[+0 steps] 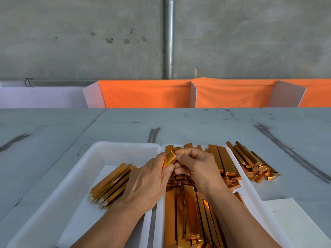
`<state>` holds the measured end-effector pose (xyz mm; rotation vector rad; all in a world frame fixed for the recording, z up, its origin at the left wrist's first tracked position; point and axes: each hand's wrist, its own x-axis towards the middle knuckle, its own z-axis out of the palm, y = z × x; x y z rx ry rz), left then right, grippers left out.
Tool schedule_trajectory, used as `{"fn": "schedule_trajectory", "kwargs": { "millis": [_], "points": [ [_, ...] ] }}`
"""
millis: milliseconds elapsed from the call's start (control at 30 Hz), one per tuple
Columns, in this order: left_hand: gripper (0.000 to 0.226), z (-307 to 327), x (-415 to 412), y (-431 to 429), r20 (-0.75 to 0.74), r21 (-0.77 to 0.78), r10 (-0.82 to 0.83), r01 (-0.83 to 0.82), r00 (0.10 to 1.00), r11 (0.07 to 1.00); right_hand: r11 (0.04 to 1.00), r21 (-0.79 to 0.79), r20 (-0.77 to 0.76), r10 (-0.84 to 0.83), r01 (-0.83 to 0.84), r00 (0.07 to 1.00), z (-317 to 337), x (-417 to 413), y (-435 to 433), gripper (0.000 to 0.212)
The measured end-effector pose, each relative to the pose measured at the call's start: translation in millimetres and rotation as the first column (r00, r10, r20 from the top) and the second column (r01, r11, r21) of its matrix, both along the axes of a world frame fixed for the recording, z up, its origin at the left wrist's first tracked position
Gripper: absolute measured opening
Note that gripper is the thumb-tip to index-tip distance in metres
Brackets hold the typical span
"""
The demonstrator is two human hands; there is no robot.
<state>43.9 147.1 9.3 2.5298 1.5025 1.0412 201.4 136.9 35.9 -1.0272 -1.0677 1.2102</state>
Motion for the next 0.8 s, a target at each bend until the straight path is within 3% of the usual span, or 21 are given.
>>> {"fn": "schedule_trajectory", "kwargs": {
  "millis": [467, 667, 800],
  "points": [
    [0.038, 4, 4, -4, 0.085, -0.111, -0.059, 0.068, 0.995, 0.991, 0.999, -0.005, 0.127, -0.048, 0.049, 0.991, 0, -3, -1, 0.004],
    [0.059, 4, 0, -1, -0.029, -0.095, -0.009, 0.006, 1.0, 0.995, 0.997, -0.01, 0.226, -0.069, 0.073, 0.972, -1, -2, 1, 0.004],
    [0.064, 12, -8, 1, 0.125, -0.212, 0.021, 0.006, 0.992, 0.977, 0.993, -0.011, 0.241, -0.108, 0.114, 0.964, -2, -1, 3, 0.006]
  ]
}}
